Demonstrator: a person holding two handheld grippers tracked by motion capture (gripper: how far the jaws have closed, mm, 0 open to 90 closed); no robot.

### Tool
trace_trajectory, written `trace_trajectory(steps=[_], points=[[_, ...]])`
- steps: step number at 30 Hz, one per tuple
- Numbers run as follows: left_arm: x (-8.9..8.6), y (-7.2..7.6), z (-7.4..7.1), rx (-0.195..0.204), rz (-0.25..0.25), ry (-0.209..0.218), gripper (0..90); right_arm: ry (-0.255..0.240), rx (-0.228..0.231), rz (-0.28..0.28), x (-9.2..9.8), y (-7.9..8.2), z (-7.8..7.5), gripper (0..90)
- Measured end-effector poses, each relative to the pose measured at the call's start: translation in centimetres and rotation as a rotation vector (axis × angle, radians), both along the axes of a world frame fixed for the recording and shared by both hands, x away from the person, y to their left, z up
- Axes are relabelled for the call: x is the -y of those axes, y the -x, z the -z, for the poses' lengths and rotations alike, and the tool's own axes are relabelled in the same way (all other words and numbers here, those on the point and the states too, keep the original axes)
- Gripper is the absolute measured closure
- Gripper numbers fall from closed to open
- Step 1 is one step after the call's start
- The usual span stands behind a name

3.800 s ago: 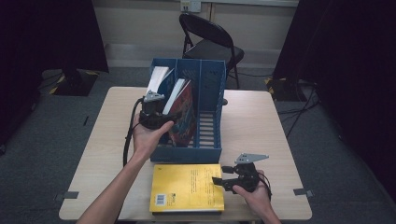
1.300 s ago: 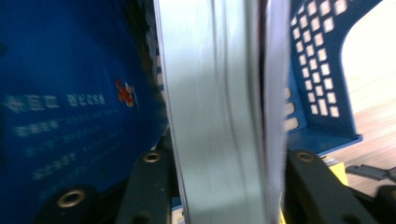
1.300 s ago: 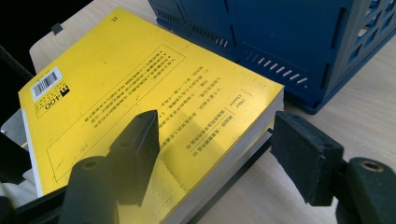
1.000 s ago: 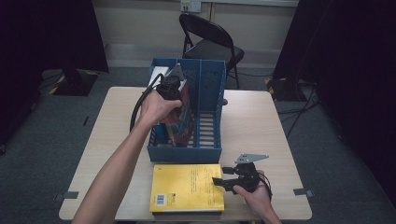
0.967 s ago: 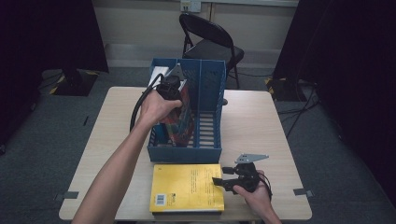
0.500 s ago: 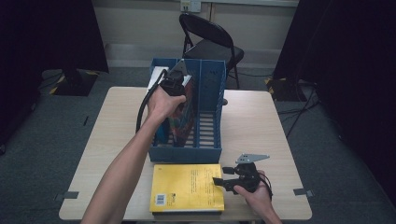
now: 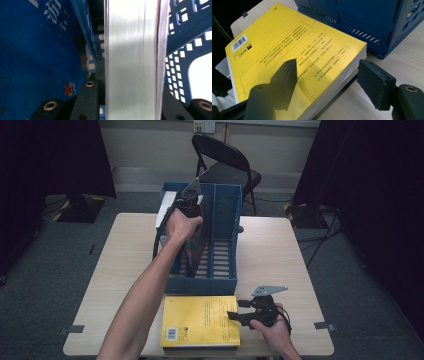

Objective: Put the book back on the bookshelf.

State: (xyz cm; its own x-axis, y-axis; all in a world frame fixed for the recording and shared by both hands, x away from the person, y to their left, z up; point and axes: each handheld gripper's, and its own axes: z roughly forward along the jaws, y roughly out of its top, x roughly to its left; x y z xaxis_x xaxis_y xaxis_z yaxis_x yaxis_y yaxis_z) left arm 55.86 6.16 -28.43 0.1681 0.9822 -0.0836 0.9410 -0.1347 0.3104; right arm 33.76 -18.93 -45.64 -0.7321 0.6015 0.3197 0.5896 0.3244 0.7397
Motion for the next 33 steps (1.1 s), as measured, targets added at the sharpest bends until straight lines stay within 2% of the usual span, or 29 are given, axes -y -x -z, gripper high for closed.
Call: trace_trajectory(steps=[3, 8, 12, 17, 18, 19, 24, 27, 29, 33], points=[[0.08, -0.02, 0.02, 0.004, -0.01, -0.012, 74.0, -0.001, 0.0, -0.002, 0.03, 0.02, 0.03, 31.7], [-0.01, -0.14, -0.45, 0.013, -0.028, 0.003, 73.9, -0.003, -0.002, -0.004, 0.04, 0.02, 0.09, 31.6], [0.1, 0.05, -0.62, 0.065, -0.044, 0.0, 73.9, 0.003, -0.005, -0.005, -0.05, 0.0, 0.17, 31.7], [0.43, -0.18, 0.0, 0.052, -0.065, -0.015, 73.8, 0.002, -0.007, -0.013, -0.1, 0.1, 0.19, 31.6], [0.47, -0.2, -0.01, 0.063, -0.074, -0.015, 73.7, 0.001, -0.008, -0.013, -0.06, 0.09, 0.18, 31.7], [0.53, -0.25, -0.05, 0.07, -0.062, -0.023, 73.8, 0.001, -0.008, -0.012, -0.03, 0.1, 0.16, 31.7], [0.24, -0.22, -0.04, 0.074, -0.087, 0.006, 73.5, 0.002, -0.007, -0.013, -0.01, 0.17, 0.21, 31.7], [0.1, -0.1, -0.05, 0.08, -0.08, 0.026, 73.1, 0.003, -0.005, -0.02, -0.15, 0.26, 0.18, 31.7], [-0.3, -0.01, -0.2, 0.09, -0.067, 0.063, 70.4, 0.004, -0.007, -0.02, -0.18, 0.24, 0.21, 31.7], [-0.37, 0.46, -0.45, 0.111, -0.013, 0.061, 67.2, 0.006, -0.009, -0.018, -0.18, 0.19, 0.23, 31.7]])
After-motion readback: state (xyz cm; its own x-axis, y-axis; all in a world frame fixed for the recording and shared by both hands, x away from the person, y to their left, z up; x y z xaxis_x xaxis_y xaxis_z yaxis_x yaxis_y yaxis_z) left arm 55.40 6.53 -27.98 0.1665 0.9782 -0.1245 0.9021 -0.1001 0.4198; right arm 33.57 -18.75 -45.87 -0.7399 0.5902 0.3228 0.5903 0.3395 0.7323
